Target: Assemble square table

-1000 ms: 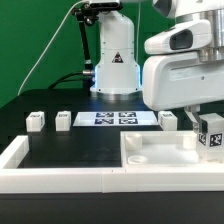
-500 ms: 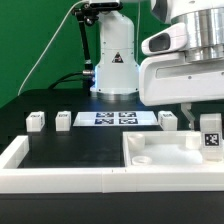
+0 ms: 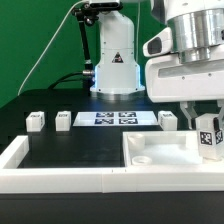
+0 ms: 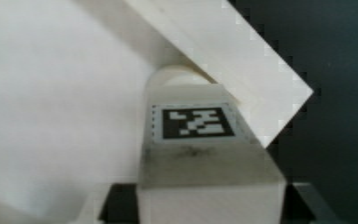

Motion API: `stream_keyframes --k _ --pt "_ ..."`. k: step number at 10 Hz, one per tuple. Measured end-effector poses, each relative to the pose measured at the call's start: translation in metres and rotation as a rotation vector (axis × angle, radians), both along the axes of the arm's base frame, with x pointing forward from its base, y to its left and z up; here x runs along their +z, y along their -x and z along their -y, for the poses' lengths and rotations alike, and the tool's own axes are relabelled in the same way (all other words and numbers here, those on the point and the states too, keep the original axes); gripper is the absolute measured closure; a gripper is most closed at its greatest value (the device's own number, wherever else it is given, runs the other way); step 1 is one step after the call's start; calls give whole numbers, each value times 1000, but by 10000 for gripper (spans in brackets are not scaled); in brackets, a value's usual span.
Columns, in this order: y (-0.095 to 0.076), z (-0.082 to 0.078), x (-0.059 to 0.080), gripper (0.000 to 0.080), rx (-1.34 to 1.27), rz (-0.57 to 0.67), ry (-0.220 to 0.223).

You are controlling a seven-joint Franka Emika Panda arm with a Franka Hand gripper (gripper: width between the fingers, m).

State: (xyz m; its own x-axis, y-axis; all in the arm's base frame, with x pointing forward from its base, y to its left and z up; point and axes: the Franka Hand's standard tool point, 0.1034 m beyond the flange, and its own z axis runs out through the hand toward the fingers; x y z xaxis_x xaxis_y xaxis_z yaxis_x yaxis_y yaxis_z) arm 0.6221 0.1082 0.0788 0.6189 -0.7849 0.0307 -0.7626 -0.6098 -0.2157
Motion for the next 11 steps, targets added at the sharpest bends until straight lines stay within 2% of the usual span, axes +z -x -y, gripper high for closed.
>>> stream_keyframes --k 6,7,8,9,10,11 --pt "4 -1 -1 505 -397 -68 -110" --pt "4 -1 -2 505 -414 -71 -116" --pt "4 -1 -2 435 -382 -67 -110" --pt "4 -1 -2 294 -350 -63 -104" --pt "4 -3 -2 294 -296 -54 -94" --pt "5 -6 -5 180 -217 -43 -79"
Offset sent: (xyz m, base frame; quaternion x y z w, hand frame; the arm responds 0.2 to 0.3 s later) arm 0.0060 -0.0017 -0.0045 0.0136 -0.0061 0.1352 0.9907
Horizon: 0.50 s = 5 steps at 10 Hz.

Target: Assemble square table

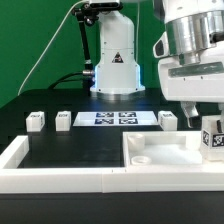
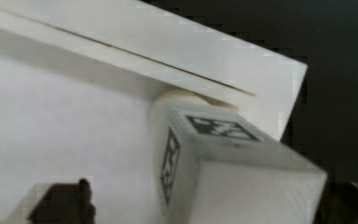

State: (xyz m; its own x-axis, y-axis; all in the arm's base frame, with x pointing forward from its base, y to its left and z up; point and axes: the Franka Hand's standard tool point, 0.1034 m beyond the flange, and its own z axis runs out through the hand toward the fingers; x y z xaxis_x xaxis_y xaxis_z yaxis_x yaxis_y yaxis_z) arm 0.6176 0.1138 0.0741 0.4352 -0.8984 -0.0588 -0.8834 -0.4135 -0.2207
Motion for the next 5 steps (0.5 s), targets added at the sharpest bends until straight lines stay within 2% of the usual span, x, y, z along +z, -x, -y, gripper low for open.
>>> stream_keyframes --k 5 --pt "-6 -10 2 151 527 28 63"
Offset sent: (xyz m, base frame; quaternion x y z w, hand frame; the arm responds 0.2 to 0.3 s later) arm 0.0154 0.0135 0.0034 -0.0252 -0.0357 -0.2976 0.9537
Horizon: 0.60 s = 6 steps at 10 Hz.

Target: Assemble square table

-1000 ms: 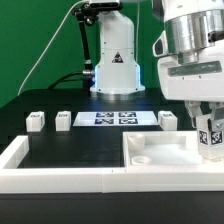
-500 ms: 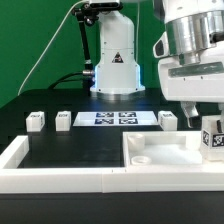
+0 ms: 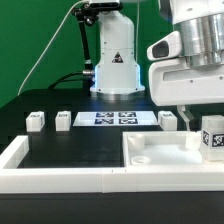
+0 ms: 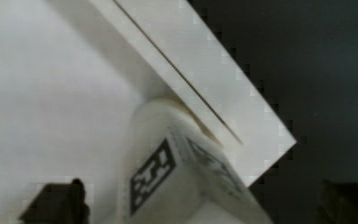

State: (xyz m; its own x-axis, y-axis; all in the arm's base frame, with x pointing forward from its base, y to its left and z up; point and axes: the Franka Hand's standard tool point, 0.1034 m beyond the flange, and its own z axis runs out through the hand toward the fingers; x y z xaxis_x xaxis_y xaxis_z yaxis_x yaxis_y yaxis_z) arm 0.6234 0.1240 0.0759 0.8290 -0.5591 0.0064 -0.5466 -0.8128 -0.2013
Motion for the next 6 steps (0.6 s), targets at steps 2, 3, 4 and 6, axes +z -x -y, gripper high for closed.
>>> stream_keyframes --k 2,3,4,6 --pt "0 -1 4 151 228 -29 34" --pt "-2 -1 6 151 305 -19 64" --pt "-2 0 5 151 376 -9 88" --pt "-2 1 5 151 477 13 107"
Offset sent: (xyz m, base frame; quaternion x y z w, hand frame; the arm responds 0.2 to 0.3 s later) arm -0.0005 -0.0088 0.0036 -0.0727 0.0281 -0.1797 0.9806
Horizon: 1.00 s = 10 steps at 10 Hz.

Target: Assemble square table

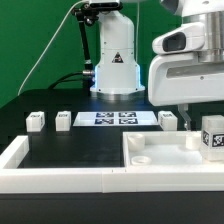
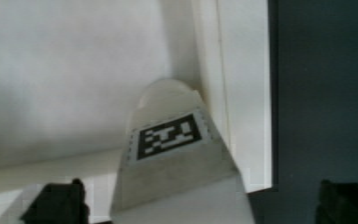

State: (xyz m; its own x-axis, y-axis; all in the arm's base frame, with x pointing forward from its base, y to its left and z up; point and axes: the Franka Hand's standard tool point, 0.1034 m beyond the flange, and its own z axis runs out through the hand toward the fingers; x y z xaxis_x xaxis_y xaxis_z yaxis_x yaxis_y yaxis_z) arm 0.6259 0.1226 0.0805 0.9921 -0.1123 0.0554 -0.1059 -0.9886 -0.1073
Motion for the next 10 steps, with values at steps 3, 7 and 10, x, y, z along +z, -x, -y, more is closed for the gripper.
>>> stream_keyframes --k 3,7,10 --pt "-5 5 -3 151 148 86 20" --pt "-4 6 -3 509 147 85 20" --pt "-5 6 -3 509 122 82 18"
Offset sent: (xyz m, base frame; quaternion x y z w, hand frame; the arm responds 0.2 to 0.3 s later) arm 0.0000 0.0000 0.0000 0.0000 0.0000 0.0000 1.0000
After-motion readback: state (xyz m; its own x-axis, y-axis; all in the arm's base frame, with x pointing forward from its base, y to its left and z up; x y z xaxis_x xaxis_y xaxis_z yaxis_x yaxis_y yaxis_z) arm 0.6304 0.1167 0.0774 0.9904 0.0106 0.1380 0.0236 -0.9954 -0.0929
